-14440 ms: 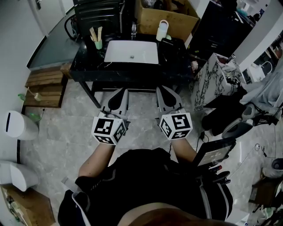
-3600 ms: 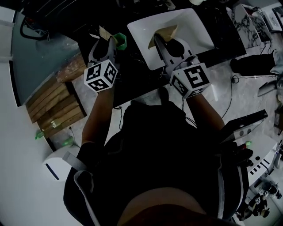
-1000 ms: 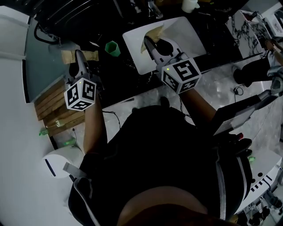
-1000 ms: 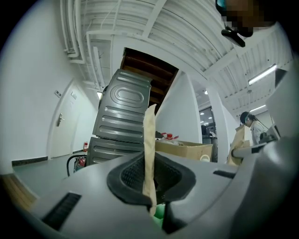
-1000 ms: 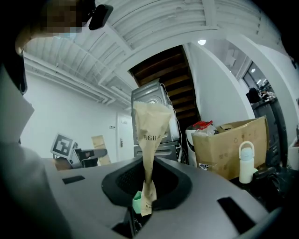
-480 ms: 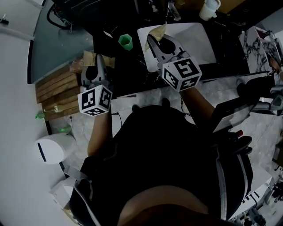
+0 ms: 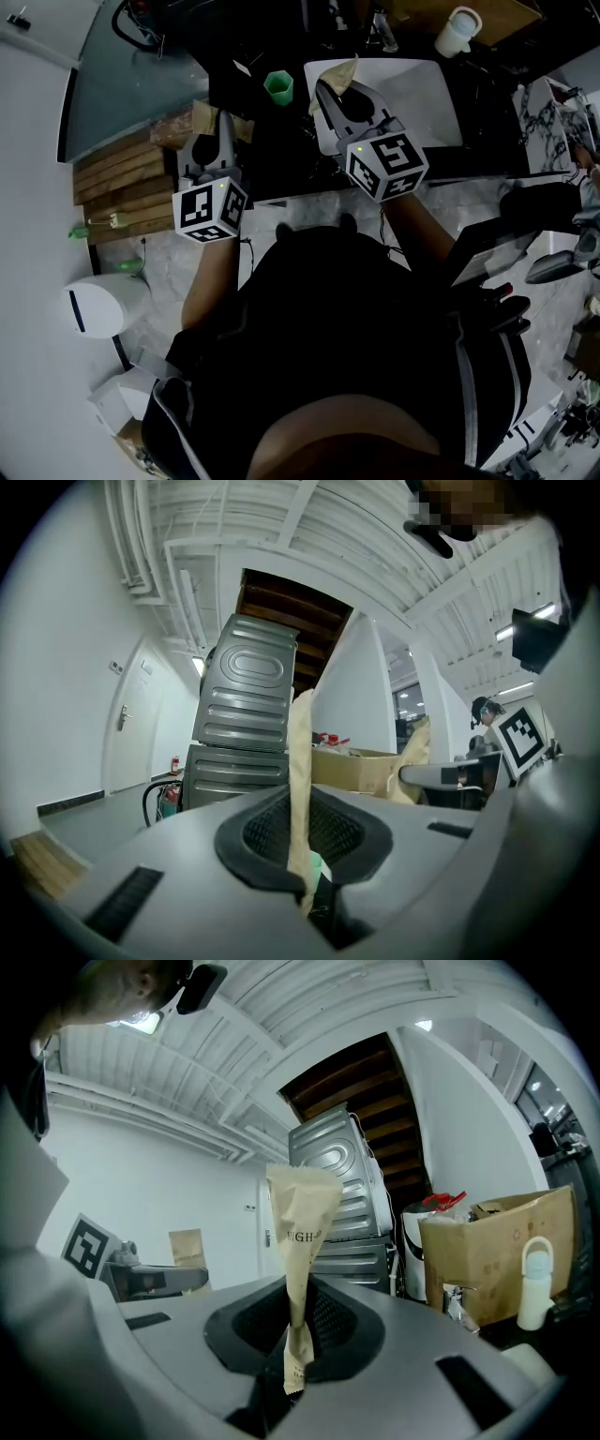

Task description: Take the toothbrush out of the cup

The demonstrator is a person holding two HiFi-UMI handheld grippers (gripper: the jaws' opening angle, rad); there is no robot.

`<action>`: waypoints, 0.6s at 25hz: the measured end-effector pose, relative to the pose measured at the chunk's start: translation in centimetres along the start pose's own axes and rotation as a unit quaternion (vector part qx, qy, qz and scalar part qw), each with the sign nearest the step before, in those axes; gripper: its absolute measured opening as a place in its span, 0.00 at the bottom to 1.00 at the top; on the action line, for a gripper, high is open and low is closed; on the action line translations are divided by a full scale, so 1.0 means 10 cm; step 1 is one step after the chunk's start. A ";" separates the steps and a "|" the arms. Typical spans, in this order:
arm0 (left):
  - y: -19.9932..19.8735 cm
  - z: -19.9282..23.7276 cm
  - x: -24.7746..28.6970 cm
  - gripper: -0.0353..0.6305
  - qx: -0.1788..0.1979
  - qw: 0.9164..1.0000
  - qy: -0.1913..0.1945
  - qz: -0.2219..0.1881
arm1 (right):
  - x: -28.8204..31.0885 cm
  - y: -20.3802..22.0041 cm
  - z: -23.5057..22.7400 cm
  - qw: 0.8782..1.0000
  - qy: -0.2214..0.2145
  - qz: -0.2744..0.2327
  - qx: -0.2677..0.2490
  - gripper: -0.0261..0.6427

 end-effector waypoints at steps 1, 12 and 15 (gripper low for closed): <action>0.00 0.00 0.00 0.09 0.001 1.000 0.001 0.000 | 0.00 0.00 0.00 1.000 0.002 0.001 0.000 0.11; -0.02 0.01 0.05 0.09 -0.003 1.000 0.015 -0.001 | 0.02 0.01 0.01 1.000 0.014 0.012 -0.013 0.11; -0.02 -0.01 0.08 0.09 -0.001 1.000 0.024 -0.001 | 0.02 0.00 -0.01 1.000 0.018 0.011 -0.011 0.11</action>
Point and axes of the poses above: the fingertips, and each gripper's own axes: x forward along the fingers, z to its left, y out of its underside, the point moved 6 cm from there along -x, backward along the fingers, and after that the axes turned 4 degrees about -z, right-handed, at the moved point
